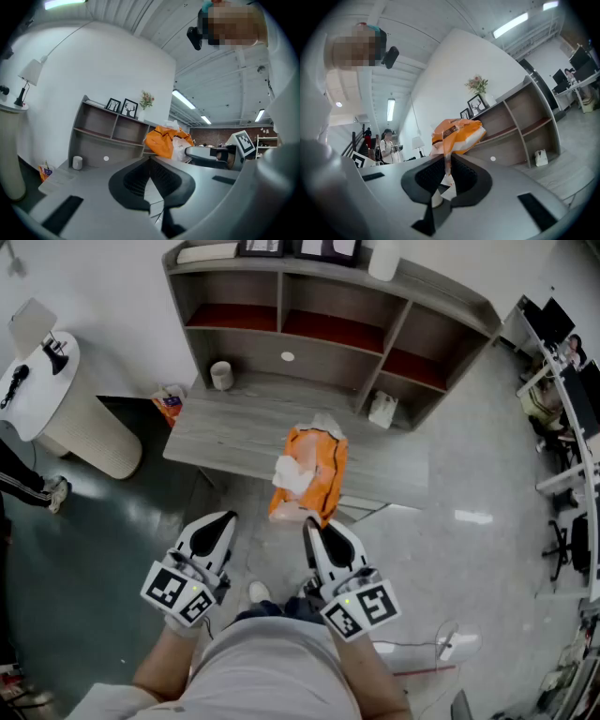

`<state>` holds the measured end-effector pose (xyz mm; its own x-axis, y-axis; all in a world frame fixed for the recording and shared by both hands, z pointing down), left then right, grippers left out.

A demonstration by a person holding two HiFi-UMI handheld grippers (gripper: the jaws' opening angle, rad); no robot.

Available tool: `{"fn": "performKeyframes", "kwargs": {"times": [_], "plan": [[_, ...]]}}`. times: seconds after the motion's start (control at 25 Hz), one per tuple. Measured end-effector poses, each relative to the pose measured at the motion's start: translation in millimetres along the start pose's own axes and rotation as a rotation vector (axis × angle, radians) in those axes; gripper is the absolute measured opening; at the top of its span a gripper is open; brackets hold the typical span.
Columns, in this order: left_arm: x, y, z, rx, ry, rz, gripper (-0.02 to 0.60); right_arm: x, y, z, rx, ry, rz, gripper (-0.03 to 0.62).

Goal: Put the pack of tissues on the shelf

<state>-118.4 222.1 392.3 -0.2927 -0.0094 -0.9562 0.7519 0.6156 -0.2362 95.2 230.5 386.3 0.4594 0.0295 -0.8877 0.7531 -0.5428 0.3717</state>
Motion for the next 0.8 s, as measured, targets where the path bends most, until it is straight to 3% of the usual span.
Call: {"fn": "performKeyframes", "kwargs": {"times": [0.24,0.8], "plan": [[-8,12,16,-0.012,-0.008,0.019,0.016,1,18,-4,0.003,0.015,0.016,0.044],[-43,81,102,0.033,-0.046,0.079,0.016,53,125,-43,0.006,0.060,0.039,0.044]]}}
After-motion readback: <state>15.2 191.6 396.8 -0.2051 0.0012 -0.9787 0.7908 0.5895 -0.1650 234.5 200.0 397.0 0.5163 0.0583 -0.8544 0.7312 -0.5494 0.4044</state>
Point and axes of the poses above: the fingertips, and each gripper's own axes: z forward along the fingers, y to its right, x out of its top, the point moved 7 cm from there along -z, backward along the fingers, and after that the axes turned 14 degrees about y, right-handed, at the moved point
